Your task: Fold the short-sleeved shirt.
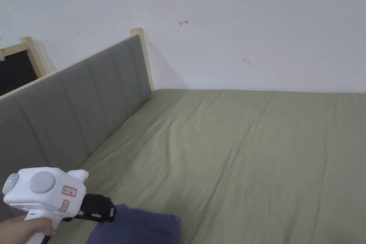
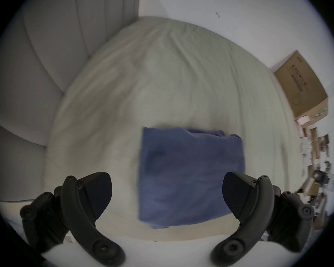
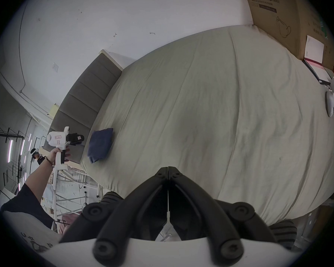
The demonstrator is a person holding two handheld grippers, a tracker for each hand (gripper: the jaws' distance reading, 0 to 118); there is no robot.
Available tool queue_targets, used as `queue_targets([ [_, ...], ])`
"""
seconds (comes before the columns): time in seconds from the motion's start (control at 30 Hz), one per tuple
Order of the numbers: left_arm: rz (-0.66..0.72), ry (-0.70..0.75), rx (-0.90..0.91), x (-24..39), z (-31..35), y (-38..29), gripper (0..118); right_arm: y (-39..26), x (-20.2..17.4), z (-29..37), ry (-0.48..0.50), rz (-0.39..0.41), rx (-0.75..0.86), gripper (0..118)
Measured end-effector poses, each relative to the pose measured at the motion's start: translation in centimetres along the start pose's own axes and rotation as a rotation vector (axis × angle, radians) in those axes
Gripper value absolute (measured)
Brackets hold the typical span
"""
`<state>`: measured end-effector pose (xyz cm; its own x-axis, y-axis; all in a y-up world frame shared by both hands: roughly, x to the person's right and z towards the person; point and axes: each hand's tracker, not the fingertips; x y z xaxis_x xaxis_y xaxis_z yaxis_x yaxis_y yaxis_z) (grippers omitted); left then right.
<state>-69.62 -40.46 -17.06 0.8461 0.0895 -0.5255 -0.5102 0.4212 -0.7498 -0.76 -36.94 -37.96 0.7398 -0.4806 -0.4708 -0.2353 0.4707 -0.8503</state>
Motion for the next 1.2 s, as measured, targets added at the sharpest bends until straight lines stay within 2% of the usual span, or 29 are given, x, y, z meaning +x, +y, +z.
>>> queue_targets([
  [0.07,-0.051,0.192,0.077,1.7,1.9,-0.6,116,0.0,0.0,0.4,-0.006,0.01,0.011,0],
  [0.13,-0.077,0.259,0.162,3.4,3.5,-1.3,116,0.0,0.0,0.7,-0.006,0.019,0.019,0],
  [0.2,-0.089,0.251,0.243,4.5,4.5,-1.6,116,0.0,0.0,1.1,-0.003,0.023,0.025,0],
  [0.3,-0.198,0.225,0.326,8.9,5.9,-3.2,111,0.0,0.2,1.8,0.011,0.02,0.041,0],
  [0.33,-0.235,0.228,0.353,10.9,6.4,-4.0,100,0.0,0.3,2.0,0.016,0.02,0.05,0],
  [0.4,-0.267,0.144,0.399,14.8,7.3,-6.0,35,0.0,0.3,2.4,0.008,0.032,0.077,0],
  [0.43,-0.261,0.105,0.427,17.0,7.6,-7.1,10,0.0,0.2,2.7,-0.005,0.044,0.092,0],
  [0.47,-0.242,0.079,0.441,18.5,7.7,-7.9,3,0.1,0.2,2.9,-0.018,0.049,0.099,0],
  [0.57,-0.207,-0.059,0.489,23.5,8.6,-10.2,3,0.4,0.1,3.9,-0.093,0.083,0.129,0],
  [0.63,-0.129,-0.12,0.575,26.3,10.0,-11.2,3,0.5,0.0,4.6,-0.157,0.109,0.163,0],
  [0.73,-0.055,-0.176,0.731,30.2,12.8,-11.9,2,0.4,-0.5,6.2,-0.2,0.168,0.301,0],
  [0.93,-0.153,-0.102,1.129,37.2,17.8,-12.9,3,-0.1,-2.1,9.2,-0.237,0.316,0.742,0],
  [1.07,-0.179,-0.061,1.204,40.4,18.4,-13.8,3,-1.0,-2.8,10.3,-0.31,0.369,0.992,0],
  [1.2,-0.155,-0.058,1.191,41.9,18.1,-14.6,3,-1.6,-2.8,11.0,-0.344,0.348,1.09,0],
])
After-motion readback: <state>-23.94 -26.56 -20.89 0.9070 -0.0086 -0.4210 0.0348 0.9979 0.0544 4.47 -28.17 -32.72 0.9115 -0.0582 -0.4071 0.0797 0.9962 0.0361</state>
